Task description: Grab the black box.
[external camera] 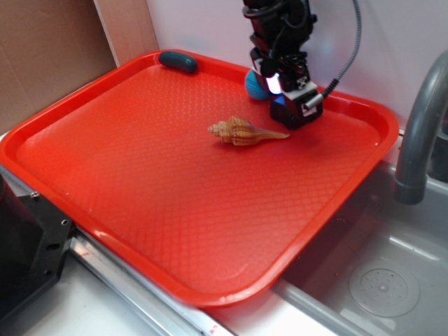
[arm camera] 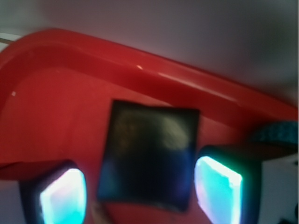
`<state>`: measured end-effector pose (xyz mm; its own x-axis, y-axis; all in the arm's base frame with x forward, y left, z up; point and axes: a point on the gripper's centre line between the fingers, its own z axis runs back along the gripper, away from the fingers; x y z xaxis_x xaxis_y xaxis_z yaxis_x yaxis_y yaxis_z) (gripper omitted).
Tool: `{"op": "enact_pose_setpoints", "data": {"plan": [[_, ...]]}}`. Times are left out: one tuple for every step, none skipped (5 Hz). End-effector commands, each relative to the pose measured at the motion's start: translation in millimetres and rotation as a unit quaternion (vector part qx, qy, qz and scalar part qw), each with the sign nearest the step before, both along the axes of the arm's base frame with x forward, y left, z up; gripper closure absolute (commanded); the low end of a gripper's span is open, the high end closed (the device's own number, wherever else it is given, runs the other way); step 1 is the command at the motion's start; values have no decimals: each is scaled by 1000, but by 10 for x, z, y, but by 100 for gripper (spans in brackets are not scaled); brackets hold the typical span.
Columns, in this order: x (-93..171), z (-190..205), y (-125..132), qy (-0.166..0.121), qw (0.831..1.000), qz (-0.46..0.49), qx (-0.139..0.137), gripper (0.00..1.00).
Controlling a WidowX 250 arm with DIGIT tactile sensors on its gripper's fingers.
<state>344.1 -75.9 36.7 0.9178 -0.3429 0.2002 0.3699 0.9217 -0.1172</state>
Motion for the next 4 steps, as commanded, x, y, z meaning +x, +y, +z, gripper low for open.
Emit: {"op": "enact_pose_setpoints", "data": {"plan": [[169,-205,-134,14,1000,4,23,0],[103,-253,-102,24,999,4,26,25],[-33,-198,-85,43,998,-7,38,100],[-413,294,32,15,999,-5,46,100]]}}
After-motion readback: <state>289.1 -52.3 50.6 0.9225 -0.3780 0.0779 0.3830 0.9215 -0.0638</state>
